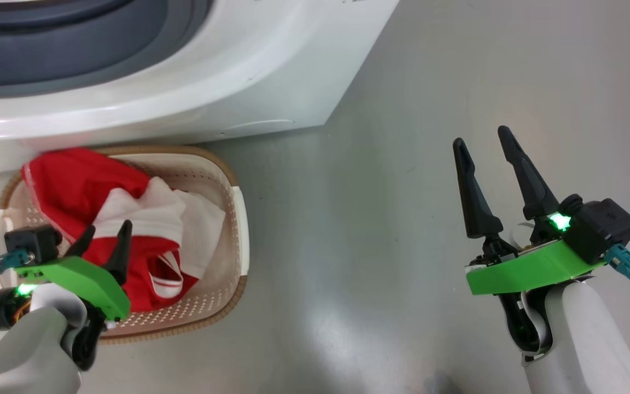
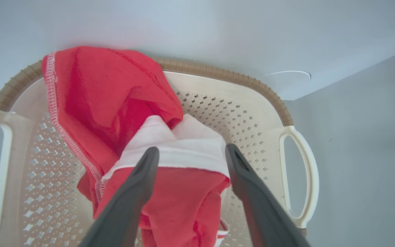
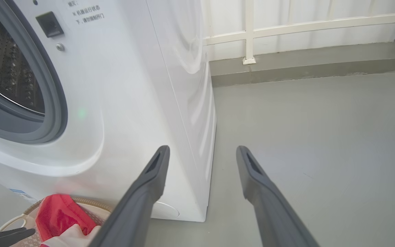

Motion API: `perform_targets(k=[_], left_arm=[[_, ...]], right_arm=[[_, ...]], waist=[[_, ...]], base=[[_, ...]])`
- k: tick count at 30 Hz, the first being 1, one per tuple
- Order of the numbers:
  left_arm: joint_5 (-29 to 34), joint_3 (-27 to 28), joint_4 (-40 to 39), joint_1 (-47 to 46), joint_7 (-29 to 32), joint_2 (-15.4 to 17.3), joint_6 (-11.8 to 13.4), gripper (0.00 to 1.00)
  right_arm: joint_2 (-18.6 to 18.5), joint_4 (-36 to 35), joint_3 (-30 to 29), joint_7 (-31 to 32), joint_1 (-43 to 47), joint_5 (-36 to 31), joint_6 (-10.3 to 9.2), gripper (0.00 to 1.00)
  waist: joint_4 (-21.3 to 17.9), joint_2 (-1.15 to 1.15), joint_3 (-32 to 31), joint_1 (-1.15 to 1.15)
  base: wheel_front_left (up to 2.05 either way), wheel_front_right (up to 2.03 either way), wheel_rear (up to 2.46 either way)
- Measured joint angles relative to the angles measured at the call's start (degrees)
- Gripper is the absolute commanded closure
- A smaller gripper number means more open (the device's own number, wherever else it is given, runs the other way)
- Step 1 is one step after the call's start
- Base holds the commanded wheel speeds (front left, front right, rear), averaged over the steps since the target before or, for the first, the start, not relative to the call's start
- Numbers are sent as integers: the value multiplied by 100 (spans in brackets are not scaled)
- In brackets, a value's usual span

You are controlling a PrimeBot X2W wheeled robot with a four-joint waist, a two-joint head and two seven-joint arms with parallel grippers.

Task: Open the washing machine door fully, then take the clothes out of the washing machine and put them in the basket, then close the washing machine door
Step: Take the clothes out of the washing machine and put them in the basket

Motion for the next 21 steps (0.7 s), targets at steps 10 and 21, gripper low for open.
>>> perform_targets(k=[10,21], left_arm=[[881,1102,-530,494,1,-12,0,0],[2194,2698,-1428,1227,0,-250,0,0]], right_arm=[[0,148,-15,0,73,-24,0,0],[1,331,-113,0,438,-124,0,0]], waist=[[136,0,-429,0],[288,0,-1090,0]], base=[[0,0,0],[0,0,0]])
